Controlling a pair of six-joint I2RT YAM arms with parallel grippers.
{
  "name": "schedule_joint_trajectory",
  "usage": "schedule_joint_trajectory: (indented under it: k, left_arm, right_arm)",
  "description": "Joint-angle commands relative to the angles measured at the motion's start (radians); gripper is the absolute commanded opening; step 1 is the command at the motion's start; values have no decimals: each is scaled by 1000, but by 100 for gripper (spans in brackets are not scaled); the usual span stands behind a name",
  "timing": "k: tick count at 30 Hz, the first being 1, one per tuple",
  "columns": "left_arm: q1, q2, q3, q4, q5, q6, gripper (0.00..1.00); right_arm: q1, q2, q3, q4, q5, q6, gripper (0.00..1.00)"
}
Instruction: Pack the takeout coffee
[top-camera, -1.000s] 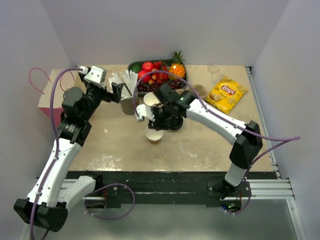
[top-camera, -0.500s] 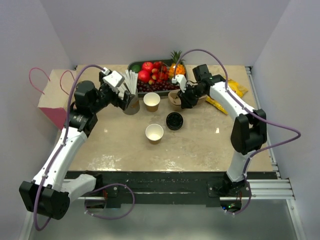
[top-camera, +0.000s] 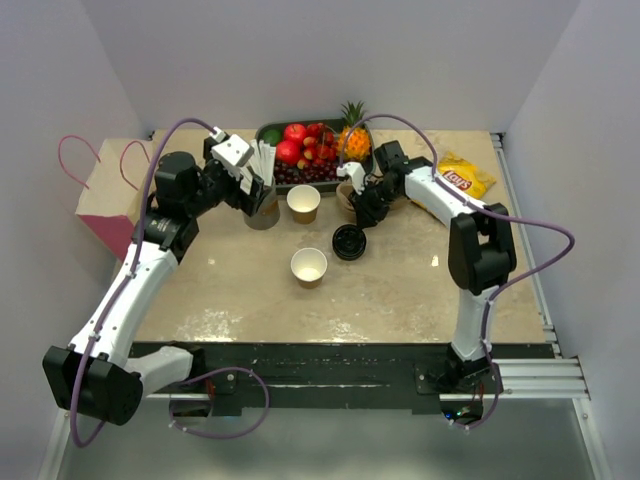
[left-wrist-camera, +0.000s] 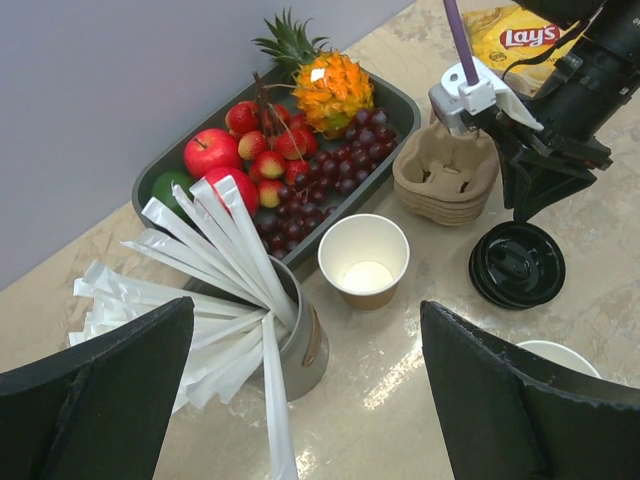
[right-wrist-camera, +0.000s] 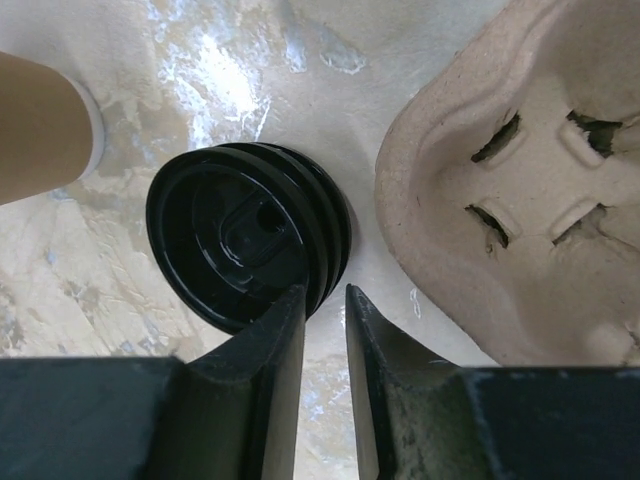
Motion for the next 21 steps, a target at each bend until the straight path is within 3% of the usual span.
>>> schedule_joint_trajectory:
  k: [1, 7, 21]
  left_arm:
    - [-8, -5, 42, 1, -2, -4, 99]
    - [-8, -5, 39, 4, -7, -11, 99]
    - [-8, -13, 28, 16, -16, -26, 99]
  right_arm:
    - [0, 11, 40, 14, -13, 31, 29]
    - [0, 8, 24, 22, -27, 36, 34]
    - [18, 6, 24, 34, -14, 20, 33]
